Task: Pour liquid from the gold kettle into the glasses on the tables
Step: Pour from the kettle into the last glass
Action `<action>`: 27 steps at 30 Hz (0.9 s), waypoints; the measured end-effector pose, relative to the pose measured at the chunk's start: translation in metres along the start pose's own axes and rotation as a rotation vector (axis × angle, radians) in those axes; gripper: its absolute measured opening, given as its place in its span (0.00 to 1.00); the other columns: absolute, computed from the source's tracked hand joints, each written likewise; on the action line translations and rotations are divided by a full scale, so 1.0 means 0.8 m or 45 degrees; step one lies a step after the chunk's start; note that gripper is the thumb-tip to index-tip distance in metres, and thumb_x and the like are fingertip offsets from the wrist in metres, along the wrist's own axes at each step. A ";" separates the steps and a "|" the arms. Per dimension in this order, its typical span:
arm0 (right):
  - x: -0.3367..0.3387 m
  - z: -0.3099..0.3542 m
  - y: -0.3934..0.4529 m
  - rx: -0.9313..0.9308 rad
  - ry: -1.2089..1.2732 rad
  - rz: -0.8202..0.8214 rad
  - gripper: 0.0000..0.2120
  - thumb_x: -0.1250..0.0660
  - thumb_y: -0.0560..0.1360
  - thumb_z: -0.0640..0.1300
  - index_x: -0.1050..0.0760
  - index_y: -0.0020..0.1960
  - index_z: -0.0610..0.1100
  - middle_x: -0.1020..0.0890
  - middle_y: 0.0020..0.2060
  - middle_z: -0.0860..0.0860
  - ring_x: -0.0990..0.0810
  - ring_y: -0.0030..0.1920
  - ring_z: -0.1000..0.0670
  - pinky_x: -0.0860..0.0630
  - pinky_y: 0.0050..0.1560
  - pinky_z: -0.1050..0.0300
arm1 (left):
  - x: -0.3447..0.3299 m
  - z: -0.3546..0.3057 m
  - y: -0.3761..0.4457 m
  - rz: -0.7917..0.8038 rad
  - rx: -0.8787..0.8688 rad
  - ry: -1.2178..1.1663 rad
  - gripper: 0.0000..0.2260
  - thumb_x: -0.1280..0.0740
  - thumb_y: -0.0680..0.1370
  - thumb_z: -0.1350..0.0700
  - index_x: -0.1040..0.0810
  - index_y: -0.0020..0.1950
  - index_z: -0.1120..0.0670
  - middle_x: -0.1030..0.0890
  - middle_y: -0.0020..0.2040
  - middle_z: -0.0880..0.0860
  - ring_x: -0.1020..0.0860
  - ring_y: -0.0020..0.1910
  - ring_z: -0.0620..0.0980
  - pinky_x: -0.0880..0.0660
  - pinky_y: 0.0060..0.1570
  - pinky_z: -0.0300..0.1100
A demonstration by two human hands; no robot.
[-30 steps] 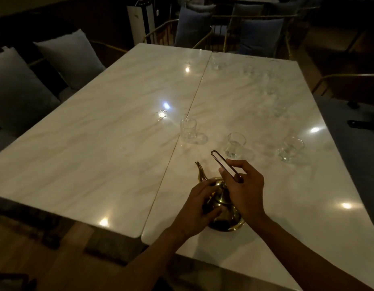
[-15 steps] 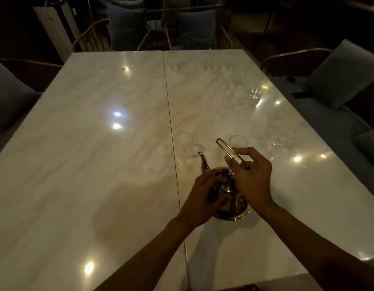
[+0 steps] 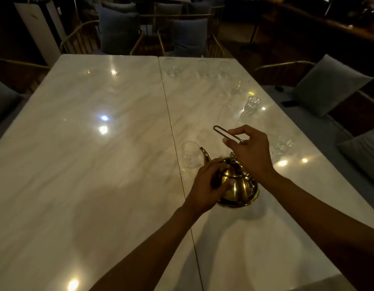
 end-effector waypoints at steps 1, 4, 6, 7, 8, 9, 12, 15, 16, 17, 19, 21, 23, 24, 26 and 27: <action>-0.006 0.002 0.008 0.006 -0.022 0.019 0.07 0.25 0.70 0.42 0.20 0.47 0.45 0.20 0.32 0.59 0.28 0.21 0.58 0.29 0.32 0.66 | 0.002 0.001 0.002 -0.028 0.012 -0.033 0.16 0.29 0.76 0.54 0.26 0.62 0.47 0.27 0.63 0.38 0.32 0.66 0.32 0.34 0.66 0.32; -0.027 0.004 0.031 0.012 -0.115 0.092 0.07 0.24 0.69 0.43 0.20 0.45 0.46 0.19 0.38 0.53 0.25 0.25 0.60 0.28 0.36 0.63 | 0.008 0.010 0.010 -0.106 0.071 -0.113 0.16 0.28 0.75 0.56 0.26 0.61 0.46 0.28 0.60 0.32 0.31 0.62 0.29 0.34 0.62 0.26; -0.039 0.009 0.043 0.032 -0.203 0.147 0.07 0.24 0.69 0.44 0.20 0.46 0.45 0.20 0.37 0.53 0.25 0.27 0.58 0.27 0.35 0.61 | 0.010 0.017 0.015 -0.141 0.141 -0.137 0.15 0.29 0.76 0.54 0.25 0.61 0.46 0.27 0.61 0.35 0.30 0.63 0.33 0.33 0.63 0.30; -0.044 0.012 0.048 0.040 -0.240 0.173 0.07 0.25 0.70 0.44 0.20 0.46 0.45 0.19 0.37 0.52 0.25 0.27 0.57 0.25 0.35 0.59 | 0.011 0.019 0.018 -0.158 0.161 -0.148 0.15 0.29 0.76 0.54 0.25 0.61 0.46 0.27 0.61 0.36 0.31 0.63 0.32 0.33 0.62 0.28; -0.049 0.014 0.054 0.046 -0.261 0.196 0.08 0.25 0.70 0.44 0.20 0.46 0.44 0.19 0.35 0.51 0.24 0.27 0.56 0.23 0.34 0.58 | 0.011 0.020 0.021 -0.174 0.173 -0.164 0.14 0.29 0.76 0.54 0.25 0.60 0.46 0.27 0.60 0.35 0.31 0.61 0.29 0.34 0.60 0.24; -0.053 0.016 0.060 0.048 -0.273 0.218 0.08 0.25 0.70 0.44 0.20 0.46 0.44 0.20 0.34 0.50 0.24 0.26 0.56 0.22 0.35 0.57 | 0.012 0.021 0.024 -0.186 0.185 -0.183 0.14 0.29 0.76 0.55 0.26 0.60 0.47 0.28 0.58 0.34 0.31 0.59 0.25 0.35 0.58 0.21; -0.064 0.015 0.078 0.050 -0.328 0.262 0.08 0.24 0.69 0.45 0.20 0.45 0.45 0.21 0.36 0.50 0.22 0.32 0.54 0.20 0.41 0.54 | 0.014 0.026 0.033 -0.234 0.210 -0.213 0.14 0.29 0.76 0.57 0.25 0.60 0.48 0.28 0.57 0.33 0.32 0.57 0.21 0.36 0.55 0.18; -0.075 0.015 0.091 0.040 -0.362 0.315 0.09 0.24 0.69 0.45 0.20 0.46 0.45 0.24 0.34 0.51 0.23 0.30 0.57 0.22 0.39 0.59 | 0.016 0.033 0.040 -0.292 0.217 -0.248 0.14 0.29 0.76 0.57 0.24 0.60 0.54 0.24 0.57 0.40 0.30 0.58 0.24 0.35 0.56 0.20; -0.079 0.016 0.093 0.034 -0.373 0.333 0.09 0.24 0.69 0.45 0.20 0.46 0.44 0.24 0.33 0.52 0.23 0.26 0.58 0.24 0.34 0.65 | 0.017 0.034 0.040 -0.309 0.221 -0.252 0.14 0.28 0.76 0.57 0.23 0.61 0.55 0.24 0.58 0.42 0.30 0.58 0.25 0.35 0.56 0.20; -0.082 0.016 0.094 0.033 -0.384 0.352 0.09 0.24 0.69 0.44 0.20 0.46 0.43 0.24 0.32 0.53 0.24 0.23 0.60 0.28 0.30 0.70 | 0.018 0.036 0.041 -0.322 0.225 -0.258 0.15 0.28 0.76 0.57 0.23 0.61 0.55 0.23 0.58 0.42 0.30 0.58 0.26 0.34 0.56 0.21; -0.088 0.016 0.096 0.034 -0.402 0.380 0.09 0.24 0.69 0.43 0.20 0.46 0.43 0.25 0.31 0.55 0.25 0.23 0.61 0.32 0.27 0.74 | 0.018 0.041 0.040 -0.331 0.252 -0.276 0.15 0.28 0.76 0.57 0.23 0.61 0.54 0.24 0.57 0.40 0.30 0.58 0.25 0.34 0.55 0.21; -0.092 0.013 0.097 0.038 -0.436 0.397 0.09 0.24 0.69 0.44 0.20 0.47 0.43 0.24 0.33 0.54 0.25 0.27 0.60 0.32 0.30 0.72 | 0.017 0.045 0.040 -0.316 0.279 -0.289 0.15 0.28 0.76 0.57 0.24 0.61 0.53 0.26 0.57 0.37 0.30 0.57 0.24 0.34 0.54 0.20; -0.095 0.010 0.099 0.034 -0.463 0.408 0.09 0.24 0.69 0.45 0.20 0.46 0.44 0.23 0.37 0.51 0.26 0.30 0.60 0.32 0.31 0.71 | 0.014 0.047 0.040 -0.297 0.309 -0.303 0.14 0.29 0.76 0.56 0.24 0.61 0.51 0.27 0.57 0.35 0.31 0.56 0.22 0.34 0.54 0.19; -0.096 0.008 0.100 0.029 -0.466 0.413 0.09 0.24 0.69 0.45 0.20 0.46 0.45 0.23 0.38 0.50 0.26 0.31 0.60 0.31 0.30 0.72 | 0.013 0.047 0.039 -0.295 0.323 -0.309 0.14 0.29 0.76 0.56 0.24 0.61 0.51 0.27 0.56 0.35 0.31 0.55 0.21 0.35 0.53 0.18; -0.098 0.006 0.102 0.022 -0.464 0.430 0.09 0.24 0.68 0.45 0.20 0.46 0.45 0.22 0.39 0.48 0.25 0.31 0.58 0.30 0.32 0.70 | 0.012 0.048 0.039 -0.302 0.337 -0.318 0.14 0.29 0.76 0.56 0.25 0.61 0.51 0.28 0.56 0.34 0.31 0.55 0.21 0.35 0.52 0.18; -0.100 0.006 0.102 0.023 -0.469 0.440 0.09 0.24 0.68 0.44 0.19 0.46 0.45 0.22 0.39 0.48 0.25 0.32 0.57 0.29 0.35 0.67 | 0.012 0.048 0.039 -0.305 0.340 -0.318 0.14 0.29 0.76 0.56 0.25 0.61 0.50 0.28 0.56 0.33 0.31 0.55 0.21 0.34 0.52 0.19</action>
Point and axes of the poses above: each hand's wrist, its own y-axis towards the middle knuckle, its own x-axis out of the back of the hand, z = x × y, the point moved 6 cm from there along y, towards the middle knuckle
